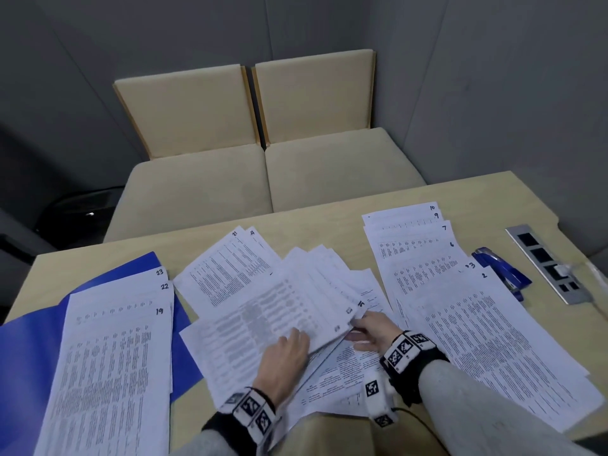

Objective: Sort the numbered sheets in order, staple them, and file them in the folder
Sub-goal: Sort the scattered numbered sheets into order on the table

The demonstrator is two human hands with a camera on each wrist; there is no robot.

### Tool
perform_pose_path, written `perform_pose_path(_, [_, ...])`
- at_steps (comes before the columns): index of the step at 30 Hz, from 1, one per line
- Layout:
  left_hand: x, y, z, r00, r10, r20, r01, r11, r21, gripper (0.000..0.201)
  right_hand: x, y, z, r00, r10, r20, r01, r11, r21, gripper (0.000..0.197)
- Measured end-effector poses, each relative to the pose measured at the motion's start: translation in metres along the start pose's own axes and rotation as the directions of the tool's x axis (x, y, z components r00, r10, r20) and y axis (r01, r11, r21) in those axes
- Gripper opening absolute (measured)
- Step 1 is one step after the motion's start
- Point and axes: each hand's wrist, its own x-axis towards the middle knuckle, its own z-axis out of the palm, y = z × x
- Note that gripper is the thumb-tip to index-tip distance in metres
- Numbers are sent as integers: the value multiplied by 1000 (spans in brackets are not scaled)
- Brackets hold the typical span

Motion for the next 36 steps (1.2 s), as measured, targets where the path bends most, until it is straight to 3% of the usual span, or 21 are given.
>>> perform_pose_path(3, [-6,23,10,999,-32,26,34,998,-52,41,0,2,1,1000,5,-10,-4,999,37,19])
perform_pose_path(10, [5,48,-3,987,-97,131,104,993,-46,28,-3,7,1,1000,-7,-14,8,998,69,18])
perform_pose_path(14, [6,49,-3,984,-143,110,150,987,-54,44,-4,10,0,1000,-17,15,15,991,136,3])
perform_pose_path(18, [6,50,-1,984,-131,121,141,987,-81,64,-7,15,-7,990,-90,110,68,978,196,49])
perform_pose_path(21, [6,51,2,985,-112,131,128,984,-121,80,-16,24,-5,972,-150,183,122,980,154,41])
perform_pose_path(25, [13,38,5,963,-78,259,144,958,-248,109,-8,41,17,988,-152,17,146,971,189,40])
perform_pose_path(27, [18,26,2,940,-45,337,150,945,-292,98,-3,44,30,980,-175,-98,188,971,150,32])
perform_pose_path(29, [23,8,-6,968,-49,245,137,923,-360,56,0,42,37,958,-226,-179,247,963,103,31])
perform_pose_path(31, [24,-14,-16,976,-218,11,199,869,-453,33,-2,36,37,936,-280,-212,299,952,66,35])
perform_pose_path(33, [25,-42,-20,907,-396,-146,252,785,-566,45,-8,24,31,933,-317,-168,332,941,68,41])
perform_pose_path(34, [27,-56,-18,876,-454,-164,262,733,-628,55,-12,18,28,933,-339,-124,349,934,79,42])
perform_pose_path(36, [27,-78,-20,864,-494,-99,255,598,-760,71,-19,5,21,934,-357,-21,356,924,140,39])
